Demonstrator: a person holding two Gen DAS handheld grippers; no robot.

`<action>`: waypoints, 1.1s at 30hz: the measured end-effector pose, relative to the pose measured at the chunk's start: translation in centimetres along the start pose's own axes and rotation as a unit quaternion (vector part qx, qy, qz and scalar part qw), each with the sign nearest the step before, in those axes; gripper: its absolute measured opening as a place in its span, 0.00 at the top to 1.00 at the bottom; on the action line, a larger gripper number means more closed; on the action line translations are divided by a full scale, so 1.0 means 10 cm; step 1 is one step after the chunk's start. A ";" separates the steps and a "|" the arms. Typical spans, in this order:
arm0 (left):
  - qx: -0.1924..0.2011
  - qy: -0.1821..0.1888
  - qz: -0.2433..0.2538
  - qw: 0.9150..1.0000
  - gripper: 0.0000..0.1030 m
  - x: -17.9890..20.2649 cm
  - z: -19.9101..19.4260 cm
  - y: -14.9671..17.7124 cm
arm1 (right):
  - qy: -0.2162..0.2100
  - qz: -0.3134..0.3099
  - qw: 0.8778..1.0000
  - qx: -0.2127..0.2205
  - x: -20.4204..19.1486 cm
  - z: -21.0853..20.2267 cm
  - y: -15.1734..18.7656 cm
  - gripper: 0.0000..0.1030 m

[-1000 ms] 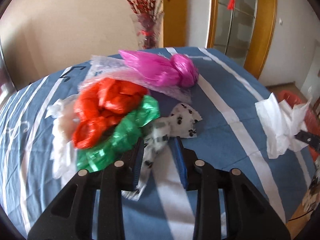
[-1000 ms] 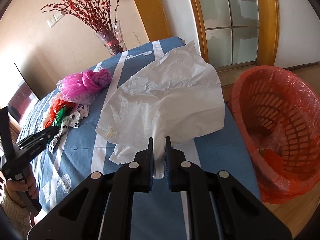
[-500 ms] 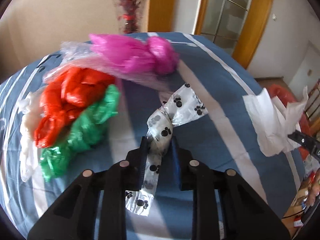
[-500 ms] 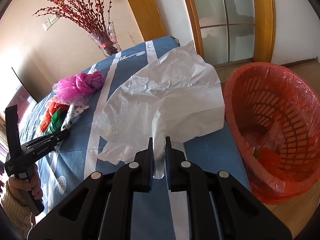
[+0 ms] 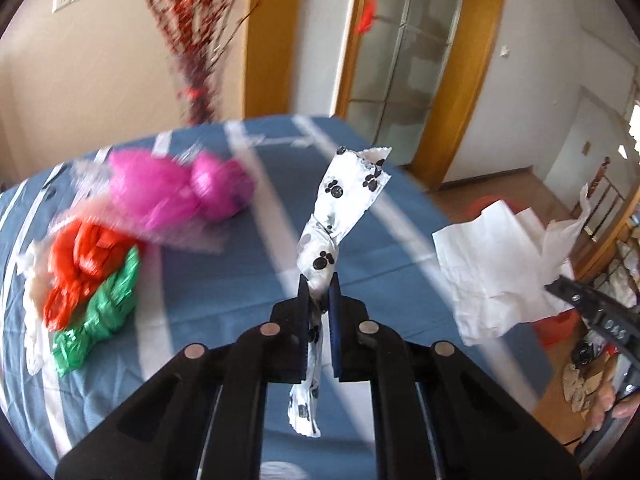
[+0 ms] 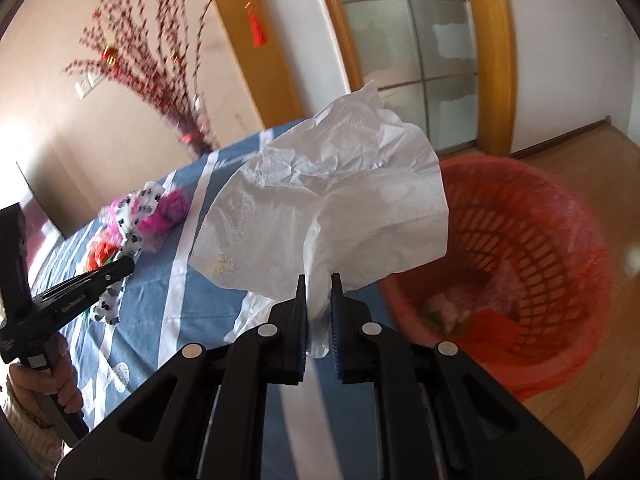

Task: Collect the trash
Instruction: 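Close the left tool on the white paw-print bag and lift it, then carry both bags over the red basket and open both tools to drop them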

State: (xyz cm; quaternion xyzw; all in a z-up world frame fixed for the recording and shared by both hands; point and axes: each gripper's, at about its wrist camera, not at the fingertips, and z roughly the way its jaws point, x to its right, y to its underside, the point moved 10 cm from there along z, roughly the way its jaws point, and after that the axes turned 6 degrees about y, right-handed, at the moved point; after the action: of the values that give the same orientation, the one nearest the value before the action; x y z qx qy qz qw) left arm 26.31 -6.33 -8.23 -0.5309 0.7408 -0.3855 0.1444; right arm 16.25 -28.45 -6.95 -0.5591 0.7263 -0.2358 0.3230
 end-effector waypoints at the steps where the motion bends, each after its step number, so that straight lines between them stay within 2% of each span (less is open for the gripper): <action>1: 0.004 0.005 0.003 1.000 0.91 0.07 -0.01 -0.04 | 0.006 0.007 1.000 0.009 0.09 -0.06 -0.03 0.90; 7: 0.021 0.046 0.020 0.999 0.91 0.70 0.01 -0.18 | 0.037 0.040 0.997 0.045 0.51 -0.30 -0.12 0.90; 18: 0.006 0.120 0.042 0.992 0.91 1.73 0.28 -0.16 | 0.096 0.073 0.990 0.072 1.15 -0.48 -0.16 0.90; 27: -0.014 0.149 0.073 0.986 0.91 2.23 0.53 -0.05 | 0.107 0.092 0.988 0.065 1.40 -0.40 -0.13 0.90; 33: -0.029 0.156 0.075 0.984 0.91 2.37 0.68 0.00 | 0.113 0.104 0.986 0.063 1.52 -0.35 -0.14 0.90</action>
State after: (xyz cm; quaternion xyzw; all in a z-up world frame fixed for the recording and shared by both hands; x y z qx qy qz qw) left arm 21.22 -30.52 -8.09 -0.4109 0.8028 -0.4302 0.0399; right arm 12.09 -43.55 -6.76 -0.4293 0.7957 -0.3077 0.2964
